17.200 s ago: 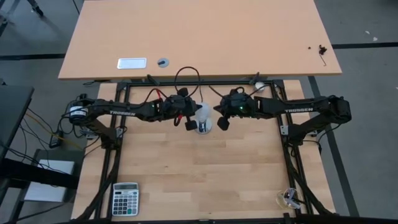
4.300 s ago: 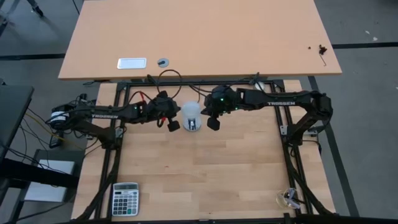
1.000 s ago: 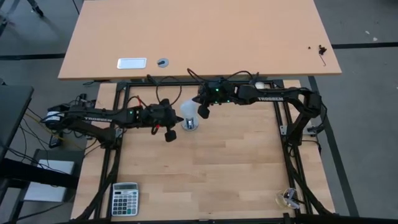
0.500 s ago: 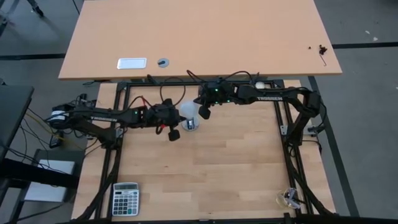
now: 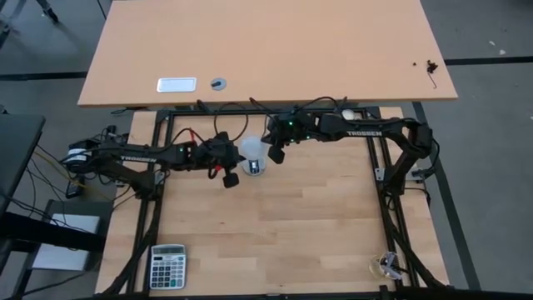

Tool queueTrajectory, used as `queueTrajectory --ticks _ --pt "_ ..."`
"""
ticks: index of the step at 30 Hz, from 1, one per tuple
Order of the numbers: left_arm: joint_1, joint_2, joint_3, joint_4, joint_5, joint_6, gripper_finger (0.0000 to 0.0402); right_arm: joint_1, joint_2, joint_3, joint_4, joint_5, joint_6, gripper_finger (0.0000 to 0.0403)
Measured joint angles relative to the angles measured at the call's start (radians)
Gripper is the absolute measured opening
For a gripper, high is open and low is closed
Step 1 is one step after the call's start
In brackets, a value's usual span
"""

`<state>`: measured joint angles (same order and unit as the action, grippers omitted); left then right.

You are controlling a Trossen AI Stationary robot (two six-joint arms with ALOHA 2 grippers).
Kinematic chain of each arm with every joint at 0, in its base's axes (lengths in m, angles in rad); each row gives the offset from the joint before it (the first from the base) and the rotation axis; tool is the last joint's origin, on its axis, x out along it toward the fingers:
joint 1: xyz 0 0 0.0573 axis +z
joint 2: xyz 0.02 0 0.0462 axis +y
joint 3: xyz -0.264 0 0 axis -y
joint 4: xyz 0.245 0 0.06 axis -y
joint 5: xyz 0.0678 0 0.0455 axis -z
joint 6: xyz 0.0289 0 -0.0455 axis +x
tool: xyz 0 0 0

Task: Screw lightbulb
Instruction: Insert the lightbulb into the silver lamp socket

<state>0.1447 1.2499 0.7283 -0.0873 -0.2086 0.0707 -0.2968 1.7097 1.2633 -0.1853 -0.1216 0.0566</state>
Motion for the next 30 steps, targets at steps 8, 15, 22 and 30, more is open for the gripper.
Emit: queueTrajectory --ticks 8,15,22,30 --pt "0.055 0.0 -0.002 -0.007 -0.021 0.003 0.0 0.043 -0.021 -0.002 -0.074 -0.03 0.004 0.0011" --pt "0.13 0.0 -0.001 -0.002 0.02 0.007 0.0 0.068 -0.048 -0.007 -0.1 -0.048 0.005 0.0011" --pt "0.151 0.0 -0.112 0.102 0.057 -0.019 0.0 0.07 -0.073 -0.006 -0.087 -0.039 0.003 0.0011" --pt "0.151 0.01 -0.309 0.422 0.053 -0.077 0.0 0.068 -0.078 -0.005 -0.086 -0.033 -0.006 0.0011"
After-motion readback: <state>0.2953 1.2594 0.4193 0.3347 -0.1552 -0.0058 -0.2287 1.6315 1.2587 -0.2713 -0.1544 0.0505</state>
